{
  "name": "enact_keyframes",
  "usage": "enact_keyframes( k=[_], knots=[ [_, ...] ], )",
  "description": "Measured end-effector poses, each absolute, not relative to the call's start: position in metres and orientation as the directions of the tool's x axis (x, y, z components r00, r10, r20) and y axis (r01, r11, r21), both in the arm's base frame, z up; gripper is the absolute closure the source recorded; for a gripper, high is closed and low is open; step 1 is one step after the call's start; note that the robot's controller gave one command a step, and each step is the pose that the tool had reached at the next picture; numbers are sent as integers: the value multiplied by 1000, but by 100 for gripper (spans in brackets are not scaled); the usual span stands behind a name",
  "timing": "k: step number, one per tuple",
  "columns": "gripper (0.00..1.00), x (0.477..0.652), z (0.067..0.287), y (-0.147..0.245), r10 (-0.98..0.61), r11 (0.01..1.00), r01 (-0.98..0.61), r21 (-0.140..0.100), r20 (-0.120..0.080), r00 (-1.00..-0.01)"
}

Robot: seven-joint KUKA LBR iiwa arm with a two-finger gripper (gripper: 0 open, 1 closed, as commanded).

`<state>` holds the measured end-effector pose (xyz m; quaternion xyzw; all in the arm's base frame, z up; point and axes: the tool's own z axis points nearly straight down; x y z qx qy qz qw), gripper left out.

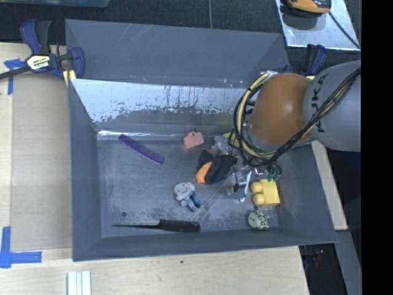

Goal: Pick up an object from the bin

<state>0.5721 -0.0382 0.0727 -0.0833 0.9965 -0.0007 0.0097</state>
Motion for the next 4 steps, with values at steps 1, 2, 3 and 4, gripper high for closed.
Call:
enact_keyframes(
  k=[1, 2, 3, 4],
  knots=[
    [0, 577, 72, -78, -507, 862, -507, -12, -26, -862],
    [100, 567, 73, -80, -515, 857, -515, -13, -27, -857],
    [100, 567, 73, -80, -515, 857, -514, -13, -27, -857],
    [100, 566, 107, -80, -513, 858, -513, -12, -27, -858]
  ],
)
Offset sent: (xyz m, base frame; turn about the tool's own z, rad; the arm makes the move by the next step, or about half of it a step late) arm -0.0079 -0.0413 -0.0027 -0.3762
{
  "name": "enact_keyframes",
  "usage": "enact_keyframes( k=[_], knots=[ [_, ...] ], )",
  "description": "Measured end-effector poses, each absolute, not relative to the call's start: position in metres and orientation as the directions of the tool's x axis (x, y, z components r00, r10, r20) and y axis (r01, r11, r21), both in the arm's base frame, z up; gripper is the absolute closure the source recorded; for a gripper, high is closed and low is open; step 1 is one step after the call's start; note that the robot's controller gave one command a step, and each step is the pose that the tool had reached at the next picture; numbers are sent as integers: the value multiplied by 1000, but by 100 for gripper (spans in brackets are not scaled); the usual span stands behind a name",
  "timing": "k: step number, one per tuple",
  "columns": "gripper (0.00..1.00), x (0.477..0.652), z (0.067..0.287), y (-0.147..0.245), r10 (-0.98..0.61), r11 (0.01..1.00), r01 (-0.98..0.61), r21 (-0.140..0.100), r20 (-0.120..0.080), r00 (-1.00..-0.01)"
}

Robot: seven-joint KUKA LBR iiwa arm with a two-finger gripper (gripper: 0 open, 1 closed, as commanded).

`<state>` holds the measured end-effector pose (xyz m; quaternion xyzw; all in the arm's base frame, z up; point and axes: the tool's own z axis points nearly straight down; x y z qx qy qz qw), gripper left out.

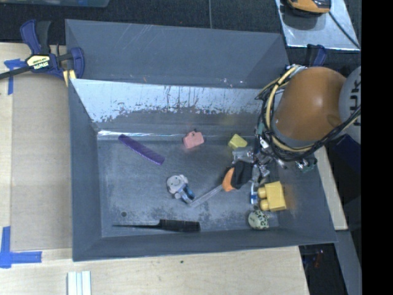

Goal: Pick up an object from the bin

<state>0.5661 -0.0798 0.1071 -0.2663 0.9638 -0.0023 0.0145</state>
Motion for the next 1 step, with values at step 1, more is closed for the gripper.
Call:
enact_keyframes(
  k=[1],
  knots=[
    [100, 566, 138, -80, -512, 859, -512, -11, -26, -859]
  ],
)
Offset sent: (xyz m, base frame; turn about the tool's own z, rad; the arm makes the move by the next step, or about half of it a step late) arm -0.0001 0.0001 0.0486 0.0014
